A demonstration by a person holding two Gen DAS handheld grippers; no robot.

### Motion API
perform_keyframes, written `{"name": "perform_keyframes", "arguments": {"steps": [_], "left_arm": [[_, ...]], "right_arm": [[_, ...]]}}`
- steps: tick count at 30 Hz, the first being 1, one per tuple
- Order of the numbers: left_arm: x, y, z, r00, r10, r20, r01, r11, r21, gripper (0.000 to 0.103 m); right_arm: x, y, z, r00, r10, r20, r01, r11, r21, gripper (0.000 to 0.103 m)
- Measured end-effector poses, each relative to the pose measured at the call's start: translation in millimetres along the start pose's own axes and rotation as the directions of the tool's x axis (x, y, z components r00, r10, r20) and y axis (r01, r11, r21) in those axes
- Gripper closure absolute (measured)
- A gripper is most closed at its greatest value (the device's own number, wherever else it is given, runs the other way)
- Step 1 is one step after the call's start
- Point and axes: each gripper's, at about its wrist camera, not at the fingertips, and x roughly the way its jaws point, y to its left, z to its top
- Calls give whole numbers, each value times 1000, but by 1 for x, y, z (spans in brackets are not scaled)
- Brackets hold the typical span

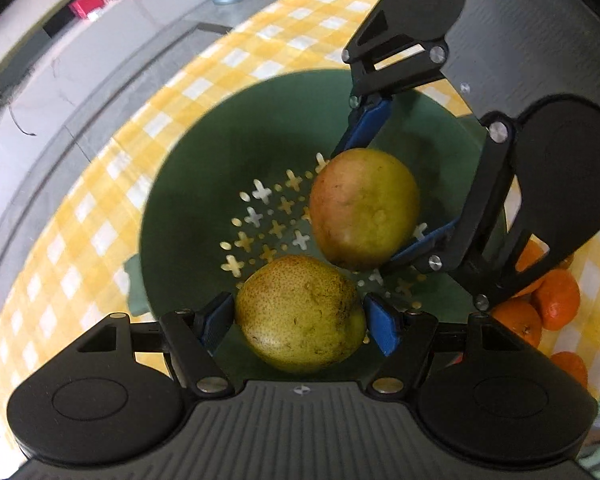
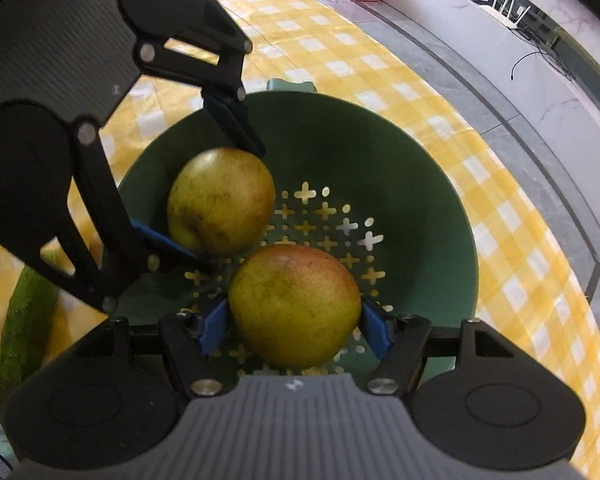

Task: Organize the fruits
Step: 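Carry both pears over the green colander and lower them inside, then open both grippers to release the pears and withdraw from the colander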

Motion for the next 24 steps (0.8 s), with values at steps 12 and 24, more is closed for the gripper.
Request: {"name": "perform_keyframes", "arguments": {"steps": [12, 24], "left_arm": [[13, 11, 7, 994, -96, -49, 94, 994, -57, 20], [-2, 2, 1, 994, -103, -24, 101, 993, -61, 19]], "right_arm": [[12, -6, 4, 996, 41, -84, -38, 999, 29, 37], [22, -14, 13, 990, 51, -131, -47, 998, 37, 31]]}}
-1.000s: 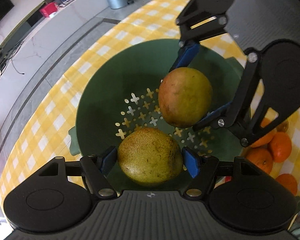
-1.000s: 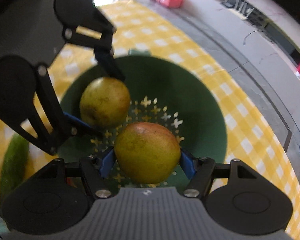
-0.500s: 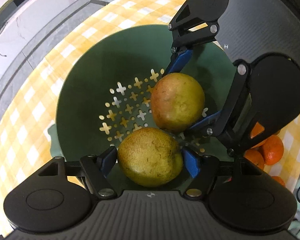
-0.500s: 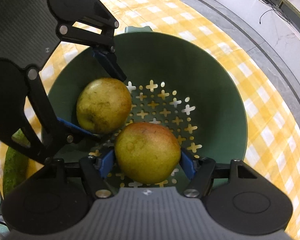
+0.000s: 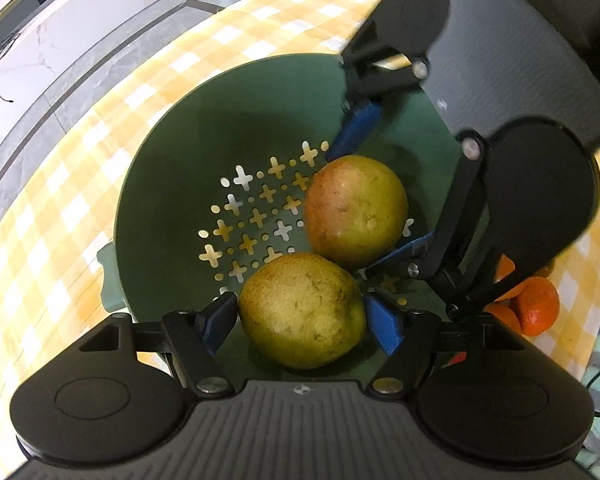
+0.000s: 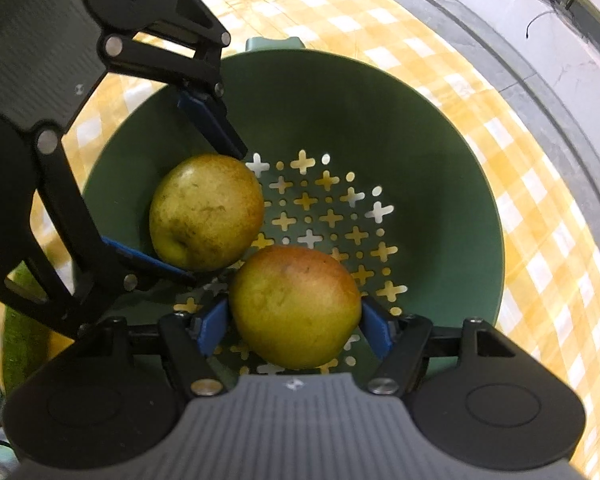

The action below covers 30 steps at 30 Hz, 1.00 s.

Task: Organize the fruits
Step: 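Open both grippers to release the pears and withdraw from the colander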

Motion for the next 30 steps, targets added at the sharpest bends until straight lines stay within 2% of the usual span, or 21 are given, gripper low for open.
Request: {"name": "perform_keyframes", "arguments": {"steps": [1, 2, 3, 6, 11, 16, 20, 22, 25, 30], "left_arm": [[-2, -1, 0, 1000, -2, 2, 2, 1000, 4, 18], [-5, 0, 0, 1000, -3, 11, 3, 1000, -1, 18], [-7, 1, 0, 1000, -3, 16, 3, 1000, -9, 18], [-14, 1, 0, 999, -11, 30, 12, 1000, -24, 18], [-30, -6, -5, 997, -2, 80, 4, 1000, -25, 18], [-60, -18, -16, 989, 28, 148, -16, 996, -83, 20], [-84, -34, -27, 974, 58, 220, -33, 993, -116, 21], [-94, -43, -32, 964, 71, 256, -35, 989, -143, 21], [-108, -61, -42, 941, 111, 318, -46, 977, -206, 21], [-120, -100, -64, 900, 121, 419, -18, 970, -242, 23]], "right_arm": [[0, -1, 2, 1000, -14, 9, 14, 1000, -3, 27], [1, -2, 4, 999, -34, 16, 34, 999, -9, 17], [-2, -3, 4, 999, -43, 24, 44, 999, -6, 15], [-9, -7, 5, 999, -29, 43, 28, 999, 32, 15], [-24, 0, -1, 995, -54, 86, 51, 998, 35, 15], [-50, 5, -17, 978, -84, 191, 63, 991, 115, 15], [-71, 9, -40, 946, -128, 297, 54, 968, 246, 17], [-83, 13, -55, 922, -154, 355, 37, 949, 315, 18], [-98, 25, -78, 880, -210, 425, 26, 917, 399, 18], [-107, 55, -118, 829, -324, 455, 48, 852, 521, 18]]}}
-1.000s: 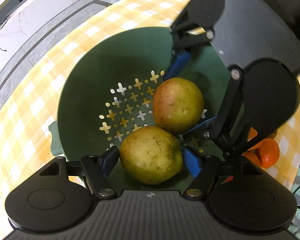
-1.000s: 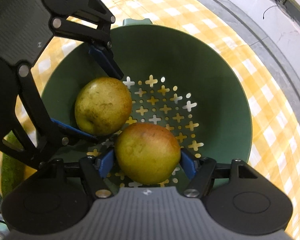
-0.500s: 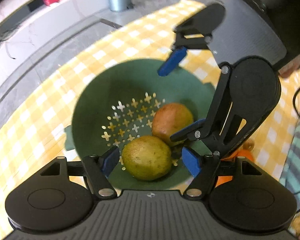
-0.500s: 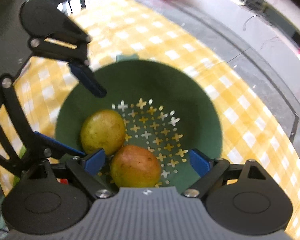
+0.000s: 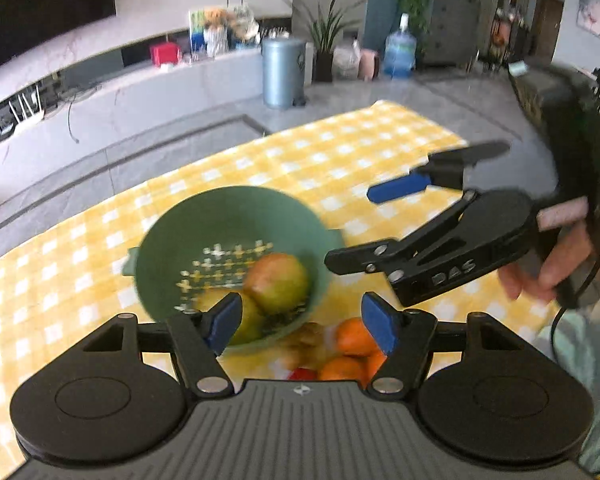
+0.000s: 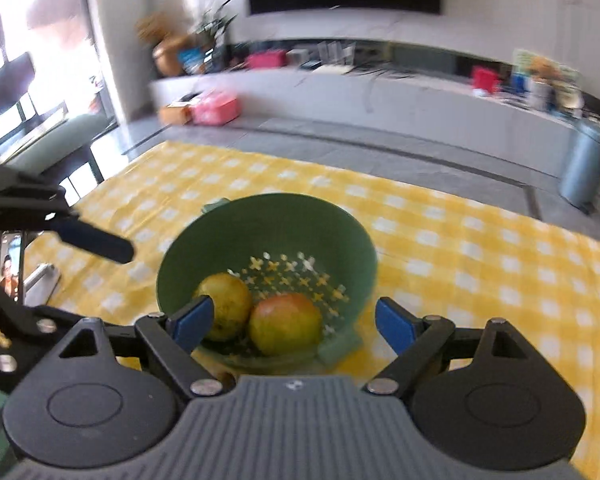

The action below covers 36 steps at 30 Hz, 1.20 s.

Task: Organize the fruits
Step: 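Open both grippers to release the pears and withdraw from the colander, then grasp an orange with the left gripper while the right gripper grasps another orange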

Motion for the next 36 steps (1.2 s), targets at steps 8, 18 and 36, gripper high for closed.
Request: {"name": "perform_keyframes", "arguments": {"steps": [8, 18, 36], "left_arm": [[-12, -40, -32, 998, 16, 53, -13, 998, -66, 28], [-11, -69, -82, 1000, 0, 9, 1, 999, -52, 34], [16, -77, -118, 999, 17, -34, -18, 999, -47, 34]], "right_arm": [[-44, 29, -78, 980, -172, 99, 167, 984, 61, 18], [-76, 35, -135, 961, -258, 100, 231, 947, 225, 30], [-58, 48, -150, 983, -185, 14, 179, 965, 192, 55]]}}
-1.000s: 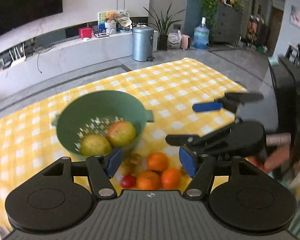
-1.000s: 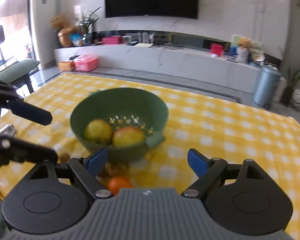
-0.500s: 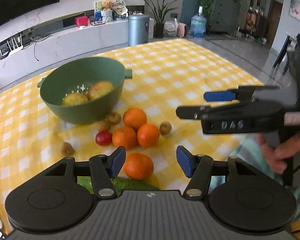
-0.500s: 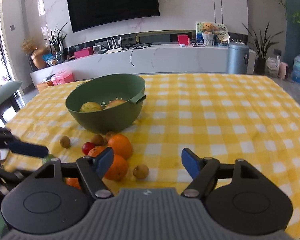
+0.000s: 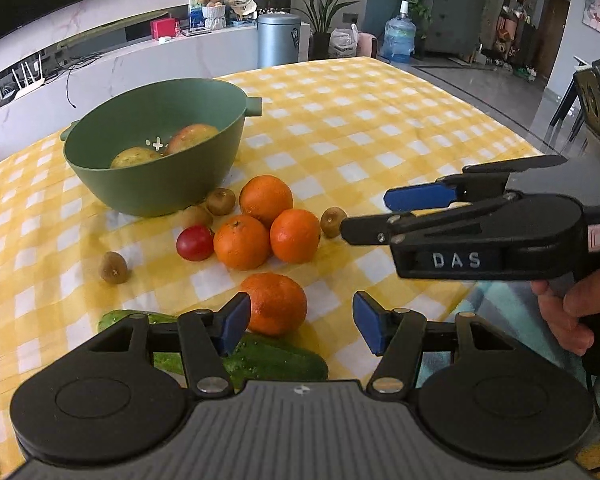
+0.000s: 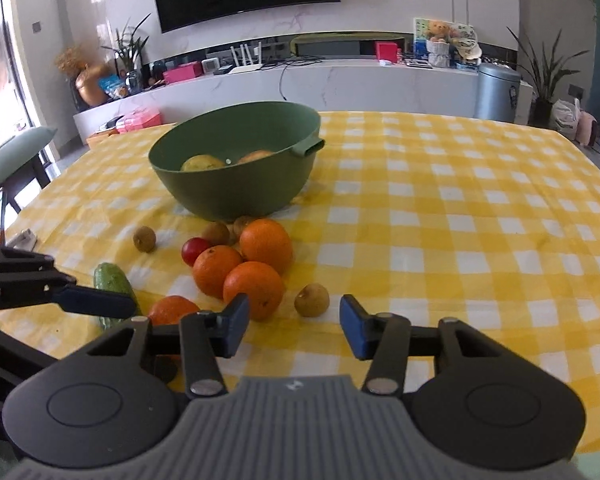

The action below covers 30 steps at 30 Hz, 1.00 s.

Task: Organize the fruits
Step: 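Grasp an orange with the left gripper while the right gripper grasps another orange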

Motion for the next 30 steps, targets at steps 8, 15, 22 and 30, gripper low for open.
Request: {"name": "perform_keyframes", "arguments": {"steps": [8, 15, 22, 30], "left_arm": [[18, 12, 7, 997, 35, -62, -41, 995, -87, 34], [29, 12, 10, 994, 44, -95, -52, 995, -87, 39], [33, 14, 11, 993, 45, -105, -55, 994, -95, 50], [36, 19, 13, 995, 29, -100, -41, 991, -126, 51]], "right_arm": [[13, 0, 3, 999, 44, -9, -44, 999, 12, 61], [21, 2, 5, 998, 66, 0, -66, 998, 11, 61], [26, 7, 7, 996, 88, 4, -88, 996, -9, 61], [35, 5, 9, 993, 115, -13, -115, 993, 11, 61]]}}
